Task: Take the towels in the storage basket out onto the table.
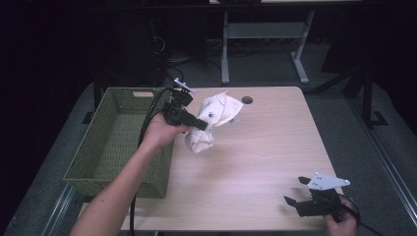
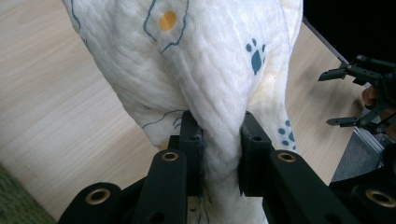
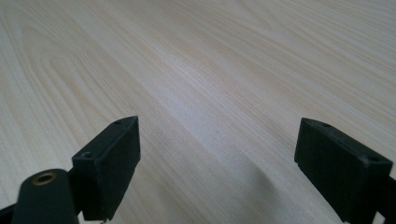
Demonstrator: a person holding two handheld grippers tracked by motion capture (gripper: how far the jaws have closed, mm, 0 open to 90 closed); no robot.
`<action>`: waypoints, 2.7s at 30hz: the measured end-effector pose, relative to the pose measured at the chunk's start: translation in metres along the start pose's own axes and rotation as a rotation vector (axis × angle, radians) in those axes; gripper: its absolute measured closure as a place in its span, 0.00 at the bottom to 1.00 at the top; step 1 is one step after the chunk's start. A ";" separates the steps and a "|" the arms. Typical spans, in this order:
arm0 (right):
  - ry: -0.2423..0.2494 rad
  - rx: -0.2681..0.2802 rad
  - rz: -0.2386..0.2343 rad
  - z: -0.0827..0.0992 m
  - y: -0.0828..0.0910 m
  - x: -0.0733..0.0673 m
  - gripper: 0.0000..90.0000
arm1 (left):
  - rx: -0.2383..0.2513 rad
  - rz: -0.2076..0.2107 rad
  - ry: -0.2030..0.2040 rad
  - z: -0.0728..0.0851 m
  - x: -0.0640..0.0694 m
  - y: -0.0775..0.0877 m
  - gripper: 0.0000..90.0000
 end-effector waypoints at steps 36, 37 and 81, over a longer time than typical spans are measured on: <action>-0.010 0.017 -0.003 -0.002 0.002 0.001 0.16 | -0.080 0.019 -0.014 -0.020 0.018 -0.075 0.83; -0.010 0.016 -0.003 -0.002 0.002 0.001 0.16 | -0.084 0.019 -0.014 -0.021 0.018 -0.077 0.83; -0.020 0.028 -0.003 -0.002 0.004 0.002 0.15 | -0.129 0.053 0.071 -0.013 0.019 -0.163 0.80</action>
Point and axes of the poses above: each handheld gripper's, and its own axes: y roughly backward along the jaws, z roughly out of its underside, x roughly to its right, the point moved 8 cm from there along -y, roughly forward along the jaws, and after that the axes turned 6 degrees about -x, right-handed, at the moved point
